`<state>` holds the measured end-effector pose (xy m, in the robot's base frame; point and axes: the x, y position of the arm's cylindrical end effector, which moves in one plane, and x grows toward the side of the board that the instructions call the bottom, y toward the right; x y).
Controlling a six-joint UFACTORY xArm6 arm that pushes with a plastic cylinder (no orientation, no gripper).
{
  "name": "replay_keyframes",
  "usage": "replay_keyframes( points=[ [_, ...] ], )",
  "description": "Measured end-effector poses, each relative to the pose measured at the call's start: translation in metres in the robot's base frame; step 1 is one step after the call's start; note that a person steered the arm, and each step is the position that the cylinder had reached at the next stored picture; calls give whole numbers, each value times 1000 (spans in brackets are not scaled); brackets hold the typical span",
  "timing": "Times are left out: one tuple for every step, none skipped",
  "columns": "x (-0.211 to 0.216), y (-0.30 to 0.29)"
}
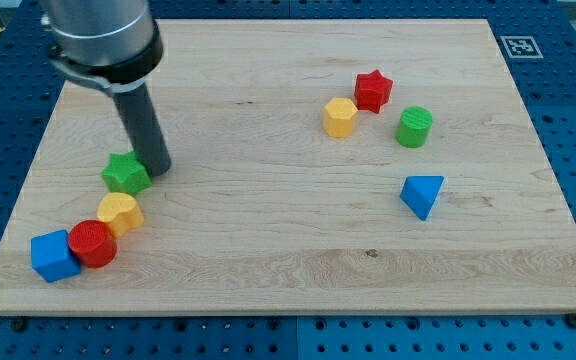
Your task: Slide the green star to the left side of the yellow heart
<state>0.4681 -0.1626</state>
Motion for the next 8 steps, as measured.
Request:
replay_keyframes(
  points=[
    [4,-22],
    [4,-45],
    [-11,-48],
    [-26,-66],
    [-1,-87],
    [25,-89],
    [32,-90],
    [32,-130]
  ],
)
